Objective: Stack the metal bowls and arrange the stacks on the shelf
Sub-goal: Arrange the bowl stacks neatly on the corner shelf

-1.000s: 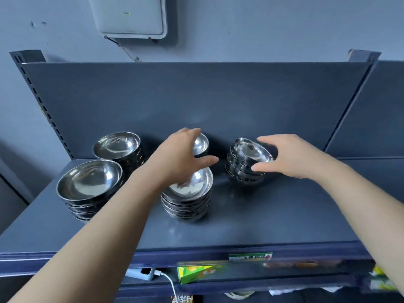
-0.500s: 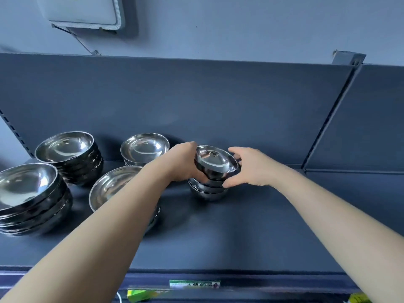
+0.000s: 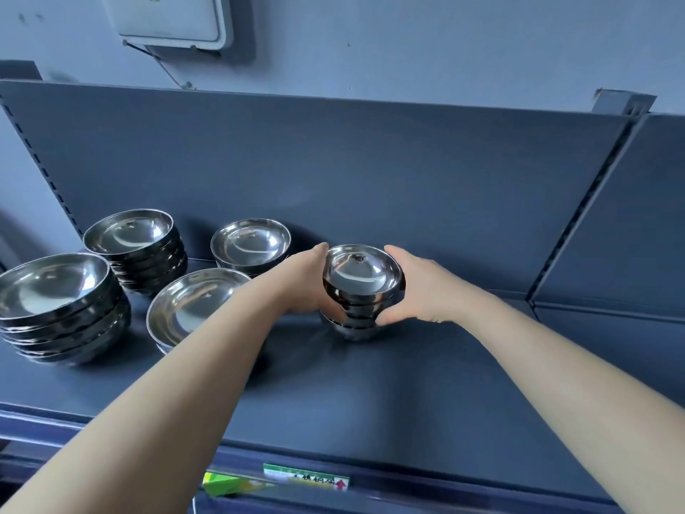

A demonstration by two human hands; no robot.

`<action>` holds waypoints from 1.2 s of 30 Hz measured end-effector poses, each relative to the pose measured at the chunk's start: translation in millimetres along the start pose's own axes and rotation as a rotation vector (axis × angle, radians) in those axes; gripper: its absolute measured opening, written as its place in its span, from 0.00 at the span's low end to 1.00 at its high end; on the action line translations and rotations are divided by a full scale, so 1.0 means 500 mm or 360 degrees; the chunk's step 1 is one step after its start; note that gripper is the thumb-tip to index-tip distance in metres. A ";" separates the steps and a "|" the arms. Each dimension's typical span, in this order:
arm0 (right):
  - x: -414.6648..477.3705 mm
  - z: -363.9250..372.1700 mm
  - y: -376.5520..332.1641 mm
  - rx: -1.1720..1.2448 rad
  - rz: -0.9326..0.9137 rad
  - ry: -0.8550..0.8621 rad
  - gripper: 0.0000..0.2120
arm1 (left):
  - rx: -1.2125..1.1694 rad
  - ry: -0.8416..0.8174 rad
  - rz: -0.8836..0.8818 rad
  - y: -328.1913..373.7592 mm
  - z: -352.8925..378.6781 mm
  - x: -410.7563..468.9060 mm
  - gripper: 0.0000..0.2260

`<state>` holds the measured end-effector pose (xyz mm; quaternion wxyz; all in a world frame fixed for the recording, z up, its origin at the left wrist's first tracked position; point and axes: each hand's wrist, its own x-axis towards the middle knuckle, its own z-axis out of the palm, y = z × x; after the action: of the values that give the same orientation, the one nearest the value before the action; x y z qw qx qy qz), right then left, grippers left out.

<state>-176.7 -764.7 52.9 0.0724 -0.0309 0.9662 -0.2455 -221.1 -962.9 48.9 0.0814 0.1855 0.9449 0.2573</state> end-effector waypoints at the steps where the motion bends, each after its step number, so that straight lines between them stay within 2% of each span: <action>1: 0.003 0.006 0.005 0.0021 -0.0016 0.0021 0.48 | -0.0005 0.0012 -0.0005 0.000 0.003 0.000 0.38; 4: 0.006 0.011 0.009 0.0044 -0.0073 0.0065 0.54 | -0.0040 0.0067 -0.0021 0.004 0.010 -0.006 0.50; 5: 0.006 0.010 0.010 0.0049 -0.0088 0.0081 0.56 | -0.0056 0.0090 -0.0016 0.005 0.011 -0.008 0.51; 8: 0.006 0.002 0.008 0.0048 -0.0095 0.0109 0.53 | -0.0106 0.0125 -0.0019 0.003 0.011 -0.007 0.41; 10: 0.008 -0.001 0.005 0.0020 -0.0118 0.0107 0.44 | -0.0111 0.0114 -0.0028 -0.001 0.014 -0.005 0.35; 12: 0.012 0.002 0.007 0.0025 -0.0140 0.0084 0.33 | -0.0105 0.0092 -0.0018 -0.004 0.018 -0.003 0.33; 13: 0.012 0.003 0.009 0.0055 -0.0132 0.0058 0.31 | -0.0108 0.0084 -0.0014 -0.004 0.019 -0.003 0.33; 17: 0.012 -0.006 0.011 0.0156 -0.0150 0.0073 0.27 | -0.0091 0.0088 0.0015 -0.003 0.006 0.002 0.29; 19: 0.013 -0.011 0.012 0.0179 -0.0126 0.0115 0.32 | -0.0057 0.0094 0.0025 0.001 -0.002 0.002 0.28; 20: 0.013 -0.012 0.013 0.0201 -0.0111 0.0124 0.33 | -0.0035 0.0103 0.0026 0.003 -0.004 0.002 0.28; 24: 0.021 -0.003 0.031 0.0226 -0.0125 0.0095 0.23 | 0.0026 0.0146 0.0035 0.014 -0.004 -0.002 0.34; 28: 0.021 0.003 0.040 0.0268 -0.0137 0.0112 0.21 | 0.0000 0.0151 0.0016 0.015 0.003 -0.004 0.38; 32: 0.024 0.002 0.040 0.0261 -0.0141 0.0107 0.21 | -0.0030 0.0133 -0.0006 0.008 0.011 -0.004 0.31; 34: 0.027 0.003 0.043 0.0247 -0.0137 0.0108 0.22 | -0.0049 0.0136 -0.0011 0.007 0.012 -0.004 0.31; 36: 0.030 0.004 0.048 0.0221 -0.0125 0.0098 0.26 | -0.0098 0.0106 -0.0043 0.006 0.011 -0.005 0.43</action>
<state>-191.7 -746.1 37.8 0.0351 -0.0561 0.9466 -0.3155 -216.3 -958.8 45.8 0.0590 0.1615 0.9411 0.2911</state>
